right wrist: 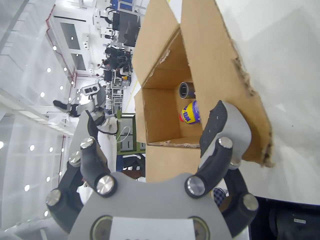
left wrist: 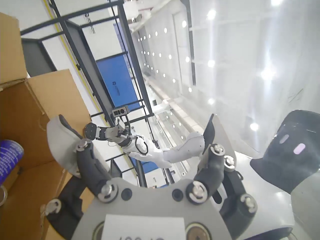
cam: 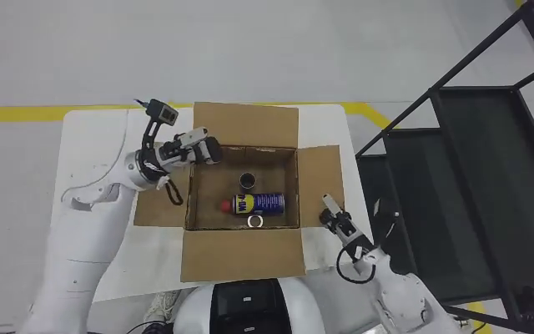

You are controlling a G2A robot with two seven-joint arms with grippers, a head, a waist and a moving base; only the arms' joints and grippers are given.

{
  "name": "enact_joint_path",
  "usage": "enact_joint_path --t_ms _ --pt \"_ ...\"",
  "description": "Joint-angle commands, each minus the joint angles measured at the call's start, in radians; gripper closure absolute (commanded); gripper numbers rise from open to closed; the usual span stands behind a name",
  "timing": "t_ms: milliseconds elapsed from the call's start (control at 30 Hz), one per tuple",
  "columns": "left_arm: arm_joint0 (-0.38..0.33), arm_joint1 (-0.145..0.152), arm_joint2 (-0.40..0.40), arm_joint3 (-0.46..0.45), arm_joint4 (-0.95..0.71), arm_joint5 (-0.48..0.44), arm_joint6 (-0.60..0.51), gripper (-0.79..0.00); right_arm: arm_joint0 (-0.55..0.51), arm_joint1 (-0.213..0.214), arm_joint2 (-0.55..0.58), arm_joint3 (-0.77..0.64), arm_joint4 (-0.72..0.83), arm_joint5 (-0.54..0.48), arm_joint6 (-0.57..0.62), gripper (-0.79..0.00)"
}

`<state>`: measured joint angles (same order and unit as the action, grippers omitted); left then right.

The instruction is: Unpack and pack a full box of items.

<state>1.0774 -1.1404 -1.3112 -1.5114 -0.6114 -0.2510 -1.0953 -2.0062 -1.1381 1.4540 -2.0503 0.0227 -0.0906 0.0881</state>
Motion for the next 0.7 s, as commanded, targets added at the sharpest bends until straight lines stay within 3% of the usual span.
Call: enact_joint_path --t_ms 0,167,333,667 --pt "0.082 0.013 -0.078 -0.04 -0.01 0.004 0.004 -0.785 0.051 -0.004 -0.025 0.025 -0.01 0.086 -0.011 -0.785" --pt "0.2 0.031 -0.194 -0.085 -0.039 0.007 0.014 -0.785 0.153 -0.014 -0.081 0.078 -0.027 0.21 -0.02 -0.785" --pt "0.25 0.041 -0.27 -0.086 -0.067 0.0 0.028 -0.785 0.202 -0.022 -0.11 0.1 -0.046 0.28 -0.044 -0.785" --pt "0.268 0.053 -0.384 0.008 -0.095 -0.046 0.062 -0.785 0.141 -0.026 -0.117 -0.048 -0.178 0.171 -0.145 -0.785"
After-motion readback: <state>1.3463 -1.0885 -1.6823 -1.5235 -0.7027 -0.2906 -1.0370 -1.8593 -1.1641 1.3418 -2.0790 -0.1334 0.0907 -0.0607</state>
